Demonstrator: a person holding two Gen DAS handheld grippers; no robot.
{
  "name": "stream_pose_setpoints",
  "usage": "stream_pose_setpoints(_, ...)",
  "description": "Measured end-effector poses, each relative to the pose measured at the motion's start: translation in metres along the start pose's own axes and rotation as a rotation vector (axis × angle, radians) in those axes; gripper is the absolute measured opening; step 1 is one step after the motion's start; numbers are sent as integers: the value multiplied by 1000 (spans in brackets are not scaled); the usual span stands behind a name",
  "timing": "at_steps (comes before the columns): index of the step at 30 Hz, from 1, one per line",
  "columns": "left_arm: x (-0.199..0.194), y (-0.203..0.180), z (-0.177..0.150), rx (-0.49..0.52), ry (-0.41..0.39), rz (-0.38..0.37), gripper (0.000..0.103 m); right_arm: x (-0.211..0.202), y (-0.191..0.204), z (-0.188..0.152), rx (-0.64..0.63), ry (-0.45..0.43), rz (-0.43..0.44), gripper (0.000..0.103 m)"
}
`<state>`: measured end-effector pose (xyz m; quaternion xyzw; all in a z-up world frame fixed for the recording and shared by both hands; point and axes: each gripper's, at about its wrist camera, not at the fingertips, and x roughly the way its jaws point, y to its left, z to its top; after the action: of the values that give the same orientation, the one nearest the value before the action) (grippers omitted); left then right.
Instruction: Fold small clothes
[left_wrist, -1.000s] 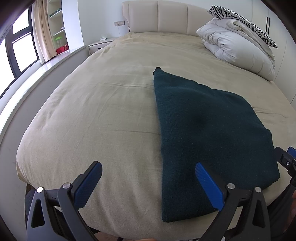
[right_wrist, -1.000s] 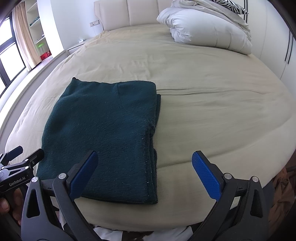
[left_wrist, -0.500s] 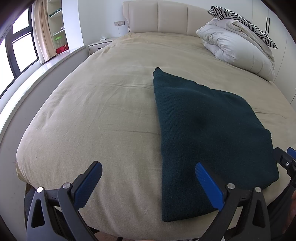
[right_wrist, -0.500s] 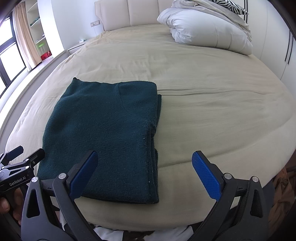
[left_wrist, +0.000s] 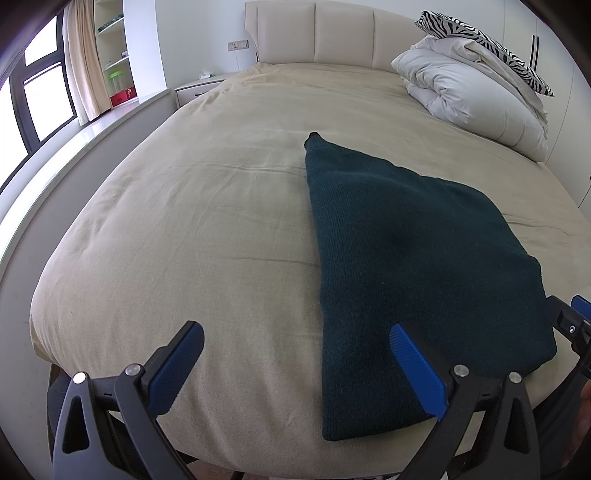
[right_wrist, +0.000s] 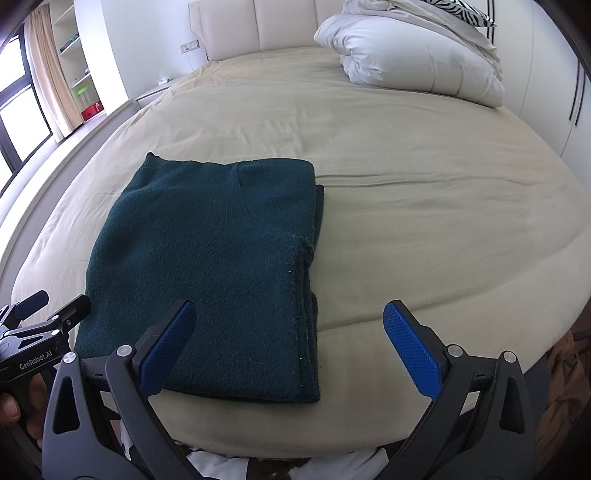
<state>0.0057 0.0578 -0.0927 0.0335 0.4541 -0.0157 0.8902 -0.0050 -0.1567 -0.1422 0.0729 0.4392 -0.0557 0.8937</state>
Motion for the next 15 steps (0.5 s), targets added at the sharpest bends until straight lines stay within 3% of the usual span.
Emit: stream_pose_setpoints(15,0,0,-1,-2,0,-2,103,-1,0,0,1,1,1,103)
